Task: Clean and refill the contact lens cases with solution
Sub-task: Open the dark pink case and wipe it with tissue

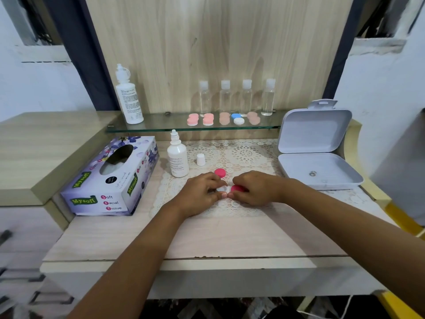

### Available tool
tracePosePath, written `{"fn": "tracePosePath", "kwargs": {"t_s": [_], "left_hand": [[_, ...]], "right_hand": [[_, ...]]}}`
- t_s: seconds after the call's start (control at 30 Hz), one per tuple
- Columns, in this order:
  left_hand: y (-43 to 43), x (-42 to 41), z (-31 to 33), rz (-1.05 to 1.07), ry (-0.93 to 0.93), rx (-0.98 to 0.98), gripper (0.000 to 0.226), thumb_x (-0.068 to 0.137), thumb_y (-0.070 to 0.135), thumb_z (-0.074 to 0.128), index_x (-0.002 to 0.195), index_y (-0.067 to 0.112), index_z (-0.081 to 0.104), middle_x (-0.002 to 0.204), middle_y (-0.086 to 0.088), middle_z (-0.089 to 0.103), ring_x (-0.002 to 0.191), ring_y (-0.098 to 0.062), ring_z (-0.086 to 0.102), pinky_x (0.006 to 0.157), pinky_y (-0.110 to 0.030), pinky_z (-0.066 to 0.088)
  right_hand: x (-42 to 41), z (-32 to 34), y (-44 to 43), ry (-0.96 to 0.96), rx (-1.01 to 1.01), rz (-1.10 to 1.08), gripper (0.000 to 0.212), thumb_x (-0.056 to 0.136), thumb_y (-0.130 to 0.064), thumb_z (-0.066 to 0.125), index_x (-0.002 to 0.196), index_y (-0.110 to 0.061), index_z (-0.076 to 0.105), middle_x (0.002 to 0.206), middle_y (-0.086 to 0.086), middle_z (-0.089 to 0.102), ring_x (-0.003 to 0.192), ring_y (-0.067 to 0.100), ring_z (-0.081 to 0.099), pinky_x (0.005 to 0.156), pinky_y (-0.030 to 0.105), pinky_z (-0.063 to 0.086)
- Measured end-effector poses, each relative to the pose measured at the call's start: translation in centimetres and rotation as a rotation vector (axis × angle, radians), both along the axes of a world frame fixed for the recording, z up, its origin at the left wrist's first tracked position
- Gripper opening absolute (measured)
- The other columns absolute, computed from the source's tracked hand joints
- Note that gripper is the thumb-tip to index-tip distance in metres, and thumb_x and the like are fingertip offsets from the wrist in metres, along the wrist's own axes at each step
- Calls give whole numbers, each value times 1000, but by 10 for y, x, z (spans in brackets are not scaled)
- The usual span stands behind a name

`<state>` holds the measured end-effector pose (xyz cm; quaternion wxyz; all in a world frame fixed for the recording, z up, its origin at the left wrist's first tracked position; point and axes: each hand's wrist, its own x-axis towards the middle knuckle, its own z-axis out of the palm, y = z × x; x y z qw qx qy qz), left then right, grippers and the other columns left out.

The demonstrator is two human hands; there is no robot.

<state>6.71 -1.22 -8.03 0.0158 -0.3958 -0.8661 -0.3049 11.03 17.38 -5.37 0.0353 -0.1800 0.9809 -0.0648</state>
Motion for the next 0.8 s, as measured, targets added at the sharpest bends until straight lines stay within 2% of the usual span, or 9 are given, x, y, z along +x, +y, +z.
{"fn": "tracePosePath", "kwargs": {"t_s": [0.13, 0.27, 0.4, 0.5, 0.63, 0.73, 0.8], "left_hand": [[0, -1, 1, -25, 17, -25, 32, 89, 27, 61, 117, 13, 65, 114, 6, 56, 96, -6, 49, 86, -18, 34], [-1, -1, -1, -9, 28, -7, 33, 88, 25, 63, 118, 14, 65, 114, 5, 57, 100, -11, 53, 89, -22, 39], [0, 0, -3, 12, 38, 23, 34, 87, 26, 64, 119, 14, 64, 113, 5, 57, 96, -7, 49, 86, -18, 34], [1, 1, -3, 29, 44, 40, 34, 86, 26, 65, 118, 15, 65, 113, 4, 57, 99, -8, 51, 87, -19, 36], [1, 2, -5, 50, 31, 76, 32, 85, 25, 67, 114, 14, 67, 110, 3, 59, 97, -8, 52, 85, -17, 37], [1, 2, -5, 64, 22, 101, 30, 83, 24, 69, 112, 14, 68, 108, 5, 60, 100, -9, 54, 88, -19, 40], [1, 1, -5, 69, 17, 112, 29, 82, 24, 69, 110, 14, 69, 106, 6, 60, 100, -9, 55, 88, -21, 41]], "right_hand": [[2, 3, 0, -15, -47, 49, 36, 93, -36, 50, 64, -26, 30, 66, -7, 40, 66, 19, 41, 64, 27, 31], [4, 5, 1, -58, -48, 70, 32, 93, -35, 51, 70, -28, 31, 72, -9, 38, 71, 17, 41, 66, 25, 28], [8, 9, 0, -93, -58, 12, 24, 94, -32, 51, 87, -15, 36, 82, -2, 40, 77, 19, 41, 67, 25, 27], [9, 11, 0, -98, -101, -29, 17, 92, -26, 54, 97, -15, 43, 95, 0, 43, 84, 17, 43, 71, 23, 31], [9, 6, 1, -51, -138, -73, 31, 87, -27, 58, 116, -16, 53, 99, -2, 45, 93, 14, 46, 79, 21, 34], [8, 3, -4, 38, -152, -142, 36, 85, -46, 59, 103, -15, 57, 91, -2, 48, 88, 14, 47, 73, 21, 33], [8, 2, -6, 63, -131, -165, 38, 84, -49, 59, 94, -13, 57, 87, -2, 50, 85, 16, 49, 69, 23, 35]]}}
